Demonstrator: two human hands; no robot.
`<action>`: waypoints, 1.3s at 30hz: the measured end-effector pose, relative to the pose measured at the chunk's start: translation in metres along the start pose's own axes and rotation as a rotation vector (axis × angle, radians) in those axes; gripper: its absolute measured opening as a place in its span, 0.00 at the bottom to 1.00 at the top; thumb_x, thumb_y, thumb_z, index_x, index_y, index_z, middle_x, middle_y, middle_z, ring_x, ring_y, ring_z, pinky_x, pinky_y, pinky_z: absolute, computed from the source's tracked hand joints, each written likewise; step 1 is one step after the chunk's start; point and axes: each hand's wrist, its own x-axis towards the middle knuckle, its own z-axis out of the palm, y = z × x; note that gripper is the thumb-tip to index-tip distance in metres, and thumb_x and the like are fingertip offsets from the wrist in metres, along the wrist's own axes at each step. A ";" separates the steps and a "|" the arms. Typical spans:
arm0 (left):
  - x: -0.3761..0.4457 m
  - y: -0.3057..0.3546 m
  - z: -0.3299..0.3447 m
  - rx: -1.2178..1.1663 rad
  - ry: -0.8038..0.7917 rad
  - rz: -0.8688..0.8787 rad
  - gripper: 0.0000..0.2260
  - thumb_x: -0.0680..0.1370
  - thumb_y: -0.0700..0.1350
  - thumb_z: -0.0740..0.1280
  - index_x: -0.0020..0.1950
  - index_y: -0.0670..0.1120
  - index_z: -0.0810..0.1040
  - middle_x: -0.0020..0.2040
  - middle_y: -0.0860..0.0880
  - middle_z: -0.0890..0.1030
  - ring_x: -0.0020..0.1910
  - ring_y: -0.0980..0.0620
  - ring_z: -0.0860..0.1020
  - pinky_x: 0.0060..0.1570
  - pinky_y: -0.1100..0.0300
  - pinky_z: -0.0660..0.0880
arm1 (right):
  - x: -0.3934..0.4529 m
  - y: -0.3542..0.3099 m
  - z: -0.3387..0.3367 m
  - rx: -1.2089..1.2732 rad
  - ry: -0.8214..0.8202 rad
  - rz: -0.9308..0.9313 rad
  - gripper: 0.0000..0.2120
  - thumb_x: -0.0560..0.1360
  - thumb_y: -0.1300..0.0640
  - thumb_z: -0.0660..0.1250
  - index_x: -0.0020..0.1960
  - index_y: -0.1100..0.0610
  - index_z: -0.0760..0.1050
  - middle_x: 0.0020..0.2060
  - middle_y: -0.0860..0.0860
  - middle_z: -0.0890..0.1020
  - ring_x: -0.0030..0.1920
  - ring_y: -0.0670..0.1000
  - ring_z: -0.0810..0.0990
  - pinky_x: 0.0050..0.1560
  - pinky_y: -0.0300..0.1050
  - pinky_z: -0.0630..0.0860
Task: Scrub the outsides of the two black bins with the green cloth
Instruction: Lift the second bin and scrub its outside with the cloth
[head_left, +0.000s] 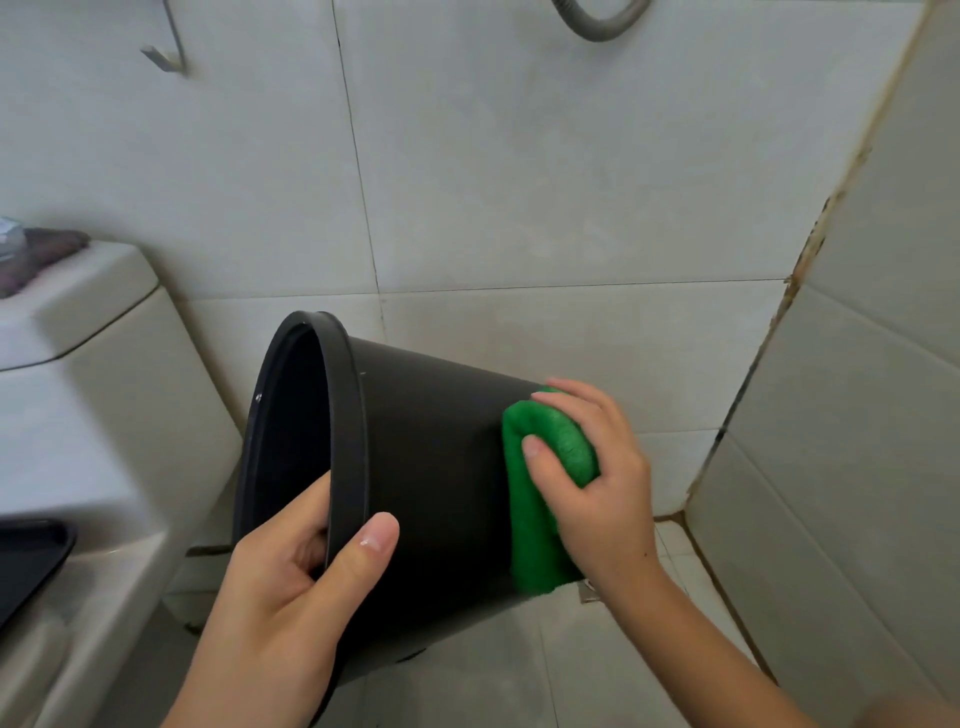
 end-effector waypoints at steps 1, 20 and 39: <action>0.000 0.000 -0.001 0.005 0.004 0.003 0.20 0.64 0.67 0.72 0.52 0.60 0.84 0.38 0.52 0.85 0.37 0.55 0.82 0.37 0.69 0.76 | 0.004 0.009 -0.003 0.001 0.017 0.062 0.12 0.71 0.46 0.65 0.54 0.45 0.78 0.56 0.44 0.79 0.59 0.38 0.76 0.59 0.28 0.68; -0.003 -0.016 0.021 -0.075 -0.125 0.009 0.18 0.72 0.51 0.66 0.63 0.55 0.79 0.54 0.53 0.86 0.54 0.58 0.83 0.49 0.68 0.77 | -0.011 -0.053 0.019 -0.001 -0.090 -0.189 0.15 0.73 0.51 0.66 0.57 0.56 0.81 0.59 0.49 0.79 0.59 0.47 0.78 0.59 0.43 0.75; -0.006 -0.001 0.008 0.080 -0.384 0.000 0.15 0.73 0.53 0.65 0.58 0.63 0.80 0.46 0.60 0.85 0.46 0.66 0.82 0.45 0.75 0.73 | 0.035 -0.036 -0.006 0.069 -0.260 0.112 0.06 0.72 0.52 0.66 0.48 0.49 0.78 0.50 0.45 0.81 0.52 0.41 0.78 0.54 0.32 0.71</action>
